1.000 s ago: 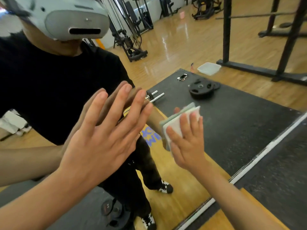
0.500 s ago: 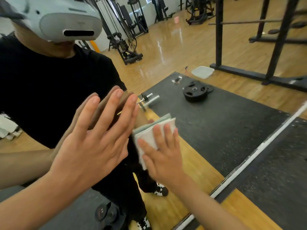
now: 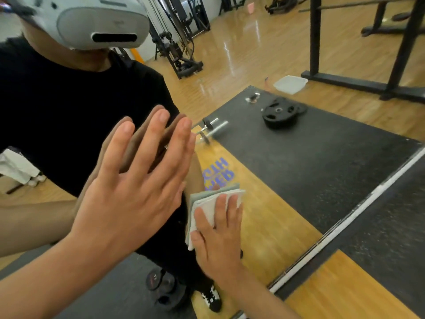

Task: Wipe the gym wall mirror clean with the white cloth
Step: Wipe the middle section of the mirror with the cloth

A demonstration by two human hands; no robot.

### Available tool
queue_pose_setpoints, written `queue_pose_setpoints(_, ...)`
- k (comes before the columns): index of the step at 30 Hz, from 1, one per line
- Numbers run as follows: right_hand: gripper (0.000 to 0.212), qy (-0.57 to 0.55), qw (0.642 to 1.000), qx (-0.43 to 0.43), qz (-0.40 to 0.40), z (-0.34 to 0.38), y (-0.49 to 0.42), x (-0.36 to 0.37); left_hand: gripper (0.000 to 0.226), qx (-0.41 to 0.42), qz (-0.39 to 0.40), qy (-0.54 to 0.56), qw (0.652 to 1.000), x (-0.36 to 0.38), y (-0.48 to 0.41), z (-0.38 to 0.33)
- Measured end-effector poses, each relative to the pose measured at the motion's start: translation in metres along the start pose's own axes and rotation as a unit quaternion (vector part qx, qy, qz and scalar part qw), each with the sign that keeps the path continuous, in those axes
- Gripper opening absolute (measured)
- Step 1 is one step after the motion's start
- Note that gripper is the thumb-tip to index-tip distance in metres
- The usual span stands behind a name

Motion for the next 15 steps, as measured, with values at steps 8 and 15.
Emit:
queue_pose_setpoints(8, 0.054, -0.104, 0.933, 0.276, -0.206, -0.161, -0.096, -0.082, 0.060, -0.032, 0.015, 0.086, 0.996, 0.012, -0.003, 0.001)
queue_pose_setpoints(15, 0.057, -0.098, 0.956, 0.264, -0.088, 0.026, -0.008, 0.001, 0.068, 0.007, -0.014, -0.016, 1.000, 0.000, -0.003, -0.001)
Point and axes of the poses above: each hand's wrist, its own y-axis away from the middle knuckle, its own x-axis out of the palm, z = x × y, the point moved 8 cm from there along -y, towards the middle knuckle, and after that the axes turned 3 degrees about -x, right-handed, at the moved point
